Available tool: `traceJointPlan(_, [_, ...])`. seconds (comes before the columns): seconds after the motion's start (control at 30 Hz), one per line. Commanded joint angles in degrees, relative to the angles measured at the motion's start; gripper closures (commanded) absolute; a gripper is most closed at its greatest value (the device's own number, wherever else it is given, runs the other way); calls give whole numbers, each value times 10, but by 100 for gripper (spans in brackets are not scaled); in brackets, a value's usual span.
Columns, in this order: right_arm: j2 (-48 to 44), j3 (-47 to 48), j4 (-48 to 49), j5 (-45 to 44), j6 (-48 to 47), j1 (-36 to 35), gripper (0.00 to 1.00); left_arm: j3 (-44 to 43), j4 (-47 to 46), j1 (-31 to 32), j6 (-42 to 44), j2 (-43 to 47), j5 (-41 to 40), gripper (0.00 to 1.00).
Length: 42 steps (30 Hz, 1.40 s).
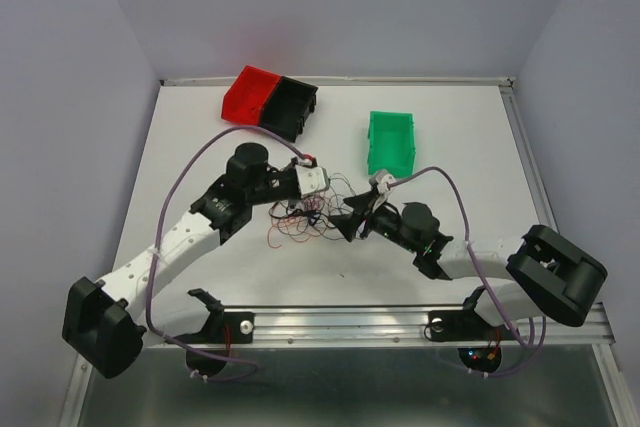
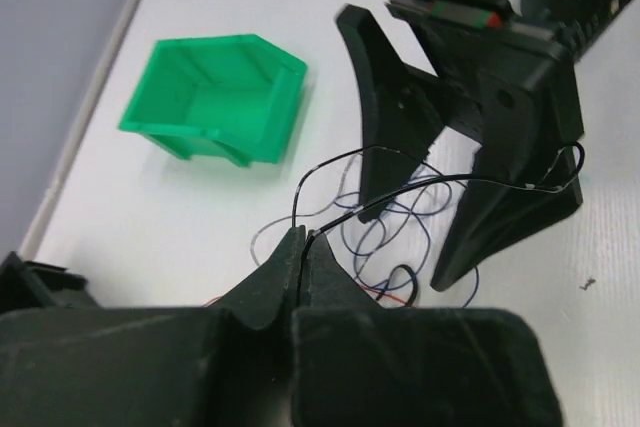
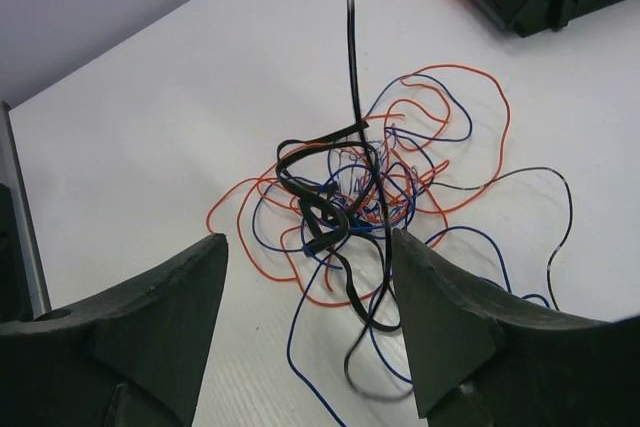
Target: Untangle the cables
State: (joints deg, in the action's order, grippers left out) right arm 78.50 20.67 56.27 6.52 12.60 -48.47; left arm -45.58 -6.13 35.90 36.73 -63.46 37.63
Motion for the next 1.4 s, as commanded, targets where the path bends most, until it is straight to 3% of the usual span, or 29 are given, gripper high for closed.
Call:
traceJointPlan(0.0, [6, -19, 82, 17, -28, -5, 27, -92, -5, 1, -49, 68, -59, 100])
traceJointPlan(0.13, [33, -13, 96, 9, -33, -5, 28, -170, 22, 1, -76, 98, -85, 100])
traceJointPlan(0.3, [64, -20, 161, 21, -28, -4, 24, -284, 31, 1, -93, 101, -223, 100])
traceJointPlan(0.57, [105, -13, 193, 2, -28, -5, 20, -397, -58, 1, -71, 70, -452, 100])
traceJointPlan(0.73, [158, 10, 204, -31, -35, -5, 18, -477, -127, 1, -44, 51, -539, 100])
traceJointPlan(0.97, [207, 31, 258, -30, -46, -4, 19, -558, -136, 0, -38, 26, -538, 100])
traceJointPlan(1.2, [184, 47, 293, 30, -64, -5, 18, -515, -140, 0, -57, 40, -521, 100])
traceJointPlan(1.37, [172, 76, 293, 81, -71, -5, 13, -508, -137, 1, -58, 40, -520, 100])
